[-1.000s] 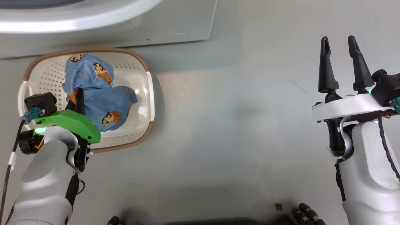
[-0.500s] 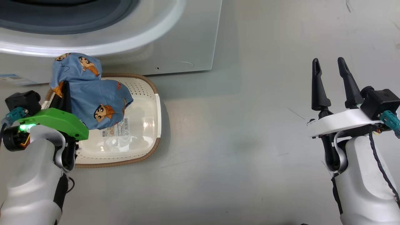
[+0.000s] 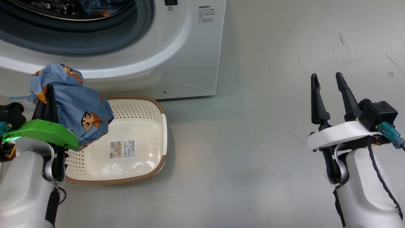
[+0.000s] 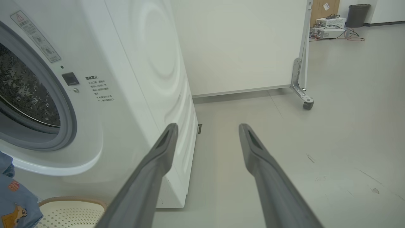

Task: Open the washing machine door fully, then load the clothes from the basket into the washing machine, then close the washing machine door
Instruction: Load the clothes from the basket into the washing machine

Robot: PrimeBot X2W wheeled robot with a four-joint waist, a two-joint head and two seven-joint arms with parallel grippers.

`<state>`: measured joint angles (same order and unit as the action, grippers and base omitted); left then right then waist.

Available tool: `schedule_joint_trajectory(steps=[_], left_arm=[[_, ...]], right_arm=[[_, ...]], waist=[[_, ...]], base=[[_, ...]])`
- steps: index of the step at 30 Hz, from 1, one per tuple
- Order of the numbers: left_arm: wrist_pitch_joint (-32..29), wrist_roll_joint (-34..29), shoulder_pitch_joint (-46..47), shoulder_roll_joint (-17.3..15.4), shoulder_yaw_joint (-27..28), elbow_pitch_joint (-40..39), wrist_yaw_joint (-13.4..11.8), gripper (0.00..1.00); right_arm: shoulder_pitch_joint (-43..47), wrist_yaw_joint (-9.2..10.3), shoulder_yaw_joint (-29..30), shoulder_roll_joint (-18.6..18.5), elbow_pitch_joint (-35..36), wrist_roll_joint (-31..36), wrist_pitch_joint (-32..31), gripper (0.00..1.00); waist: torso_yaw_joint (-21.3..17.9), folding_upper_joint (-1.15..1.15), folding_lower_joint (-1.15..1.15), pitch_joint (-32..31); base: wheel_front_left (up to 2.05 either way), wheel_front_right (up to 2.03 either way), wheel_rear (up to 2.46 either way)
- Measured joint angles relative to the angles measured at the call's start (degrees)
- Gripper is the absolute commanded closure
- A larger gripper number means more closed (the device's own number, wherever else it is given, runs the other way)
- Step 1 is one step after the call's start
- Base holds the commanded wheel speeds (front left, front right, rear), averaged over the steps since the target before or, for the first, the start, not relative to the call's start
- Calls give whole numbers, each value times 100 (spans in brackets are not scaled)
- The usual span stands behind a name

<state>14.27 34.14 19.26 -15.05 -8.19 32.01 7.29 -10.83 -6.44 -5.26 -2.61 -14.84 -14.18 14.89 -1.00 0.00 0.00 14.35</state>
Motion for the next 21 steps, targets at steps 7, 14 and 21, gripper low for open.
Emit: schedule_joint_trajectory(steps=[7,14,21], left_arm=[[1,-145,-289,87,303,-505,-21,100],[1,-424,-630,135,511,-903,-25,100],[1,-627,-1016,166,681,-1214,-75,100]], right_arm=[[179,0,-8,1,-19,-26,1,0],[227,-3,-34,4,-45,-25,0,0],[341,-4,-37,4,-46,3,0,0]], waist=[[-2,0,0,-305],[-6,0,0,-570],[-68,0,0,-810]], base=[[0,0,0],[0,0,0],[0,0,0]])
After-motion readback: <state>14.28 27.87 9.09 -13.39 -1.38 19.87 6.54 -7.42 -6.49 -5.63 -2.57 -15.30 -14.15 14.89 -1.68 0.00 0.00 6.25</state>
